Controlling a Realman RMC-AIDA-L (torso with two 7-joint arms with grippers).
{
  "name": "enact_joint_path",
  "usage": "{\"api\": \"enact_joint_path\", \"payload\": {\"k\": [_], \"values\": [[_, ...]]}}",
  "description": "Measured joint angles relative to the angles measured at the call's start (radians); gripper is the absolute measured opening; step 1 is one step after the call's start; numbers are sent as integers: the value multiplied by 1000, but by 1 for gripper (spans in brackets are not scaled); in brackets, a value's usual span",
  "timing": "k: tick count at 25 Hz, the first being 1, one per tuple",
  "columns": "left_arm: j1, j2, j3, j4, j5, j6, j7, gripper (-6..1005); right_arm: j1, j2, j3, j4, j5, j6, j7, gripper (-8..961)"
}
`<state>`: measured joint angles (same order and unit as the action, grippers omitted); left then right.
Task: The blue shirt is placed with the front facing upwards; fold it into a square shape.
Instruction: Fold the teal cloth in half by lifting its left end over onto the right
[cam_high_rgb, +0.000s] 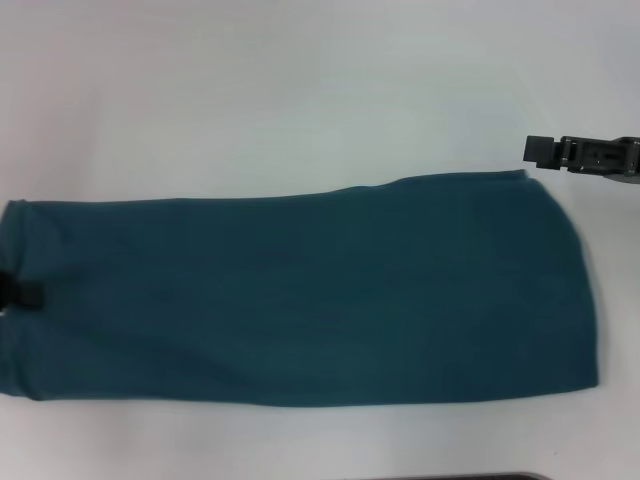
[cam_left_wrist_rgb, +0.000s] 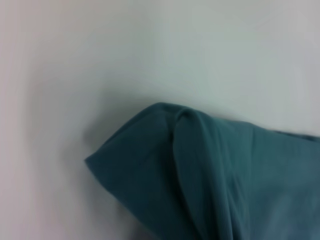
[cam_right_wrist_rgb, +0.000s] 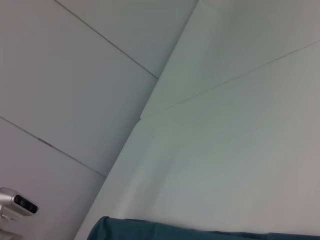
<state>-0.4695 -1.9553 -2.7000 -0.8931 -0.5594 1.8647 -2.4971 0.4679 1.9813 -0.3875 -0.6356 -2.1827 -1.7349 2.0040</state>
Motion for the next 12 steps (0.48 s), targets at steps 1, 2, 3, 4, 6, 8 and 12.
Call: {"api": "enact_joint_path", "payload": {"k": [1,2,3,4,6,8,12], "values": [[2,6,-6,0,1,0,0,76,0,0,0,-1,0,0,1,885],[5,12,-11,-1,3,0,0,76,0,-1,0,-2,0,0,1,885],[6,17,-16,-2,6,0,0,76,0,-1,0,-3,0,1,2,884],[7,18,-19,-3,10,0,0,76,0,-1,0,-3,0,2,2,884],[6,21,-25,-10,24,0,-2,76,0,-1,0,-4,0,6,4,884],[6,22,-28,-18,37,0,-4,75,-2,-2,-1,-5,0,8,7,884],[5,20,-29,-30,43,6,-5,75,-3,-3,-5,-7,-3,15,11,884]]}}
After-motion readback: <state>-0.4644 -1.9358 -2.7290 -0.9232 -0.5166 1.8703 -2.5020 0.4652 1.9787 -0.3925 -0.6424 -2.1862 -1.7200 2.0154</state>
